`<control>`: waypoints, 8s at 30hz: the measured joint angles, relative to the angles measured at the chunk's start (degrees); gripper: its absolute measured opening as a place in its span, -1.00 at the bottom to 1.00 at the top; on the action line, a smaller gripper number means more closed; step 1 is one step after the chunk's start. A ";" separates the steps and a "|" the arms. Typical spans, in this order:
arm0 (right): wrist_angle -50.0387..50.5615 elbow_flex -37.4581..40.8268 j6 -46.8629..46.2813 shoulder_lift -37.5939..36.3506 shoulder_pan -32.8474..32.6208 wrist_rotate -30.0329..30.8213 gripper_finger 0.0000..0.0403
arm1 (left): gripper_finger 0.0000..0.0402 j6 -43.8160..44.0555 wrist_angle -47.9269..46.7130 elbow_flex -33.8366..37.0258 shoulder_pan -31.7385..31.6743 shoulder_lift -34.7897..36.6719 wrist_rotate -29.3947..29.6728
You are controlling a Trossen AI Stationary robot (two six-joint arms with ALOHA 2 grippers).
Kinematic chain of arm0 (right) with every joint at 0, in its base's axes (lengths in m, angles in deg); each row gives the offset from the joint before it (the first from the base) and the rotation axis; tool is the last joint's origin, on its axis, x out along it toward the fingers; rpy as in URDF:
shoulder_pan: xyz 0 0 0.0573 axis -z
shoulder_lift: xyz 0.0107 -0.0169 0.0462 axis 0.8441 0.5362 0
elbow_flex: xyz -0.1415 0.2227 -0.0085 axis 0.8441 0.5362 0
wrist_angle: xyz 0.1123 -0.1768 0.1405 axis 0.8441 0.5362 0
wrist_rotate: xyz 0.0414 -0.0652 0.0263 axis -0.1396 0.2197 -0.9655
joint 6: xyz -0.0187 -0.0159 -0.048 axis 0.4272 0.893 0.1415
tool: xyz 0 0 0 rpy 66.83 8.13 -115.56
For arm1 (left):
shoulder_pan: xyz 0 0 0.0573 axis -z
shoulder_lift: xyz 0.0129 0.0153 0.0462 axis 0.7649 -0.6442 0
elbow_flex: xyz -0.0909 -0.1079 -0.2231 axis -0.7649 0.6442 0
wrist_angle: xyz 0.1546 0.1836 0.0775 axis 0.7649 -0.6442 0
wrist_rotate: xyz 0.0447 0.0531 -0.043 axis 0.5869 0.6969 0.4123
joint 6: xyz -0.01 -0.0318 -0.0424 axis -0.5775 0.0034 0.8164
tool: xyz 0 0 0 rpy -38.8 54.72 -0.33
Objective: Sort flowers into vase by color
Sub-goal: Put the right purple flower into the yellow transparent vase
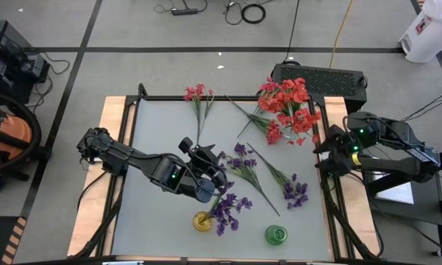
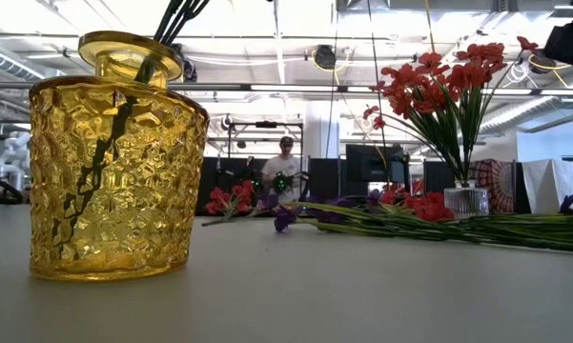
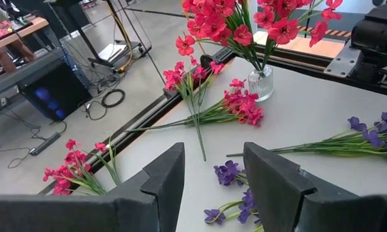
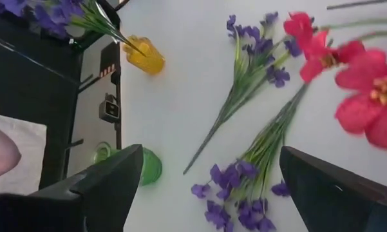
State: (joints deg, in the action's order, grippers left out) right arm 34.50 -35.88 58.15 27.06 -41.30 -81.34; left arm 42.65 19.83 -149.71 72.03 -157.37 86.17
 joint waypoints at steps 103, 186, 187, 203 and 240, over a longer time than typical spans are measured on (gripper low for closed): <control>-9.92 -0.01 -13.93 32.13 -37.01 32.23 0.77 | -0.17 0.06 0.03 0.00 0.01 0.00 0.00; -16.23 6.52 -21.19 48.75 -28.90 33.08 0.77 | -0.17 0.06 0.05 0.01 0.02 -0.02 0.01; -16.36 7.07 -21.24 48.75 -28.74 33.08 0.77 | -0.17 0.06 0.05 0.02 0.01 -0.02 0.00; -24.50 13.68 -23.15 48.75 -28.61 31.39 0.77 | -0.17 0.06 0.04 0.02 0.01 -0.02 0.02; -28.65 18.27 -23.77 48.75 -29.27 26.29 0.77 | -0.17 0.06 0.04 0.00 0.02 -0.02 0.02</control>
State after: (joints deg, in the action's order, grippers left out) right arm 5.84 -17.60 34.37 75.81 -70.56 -55.05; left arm 42.71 19.88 -149.71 72.05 -157.40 86.19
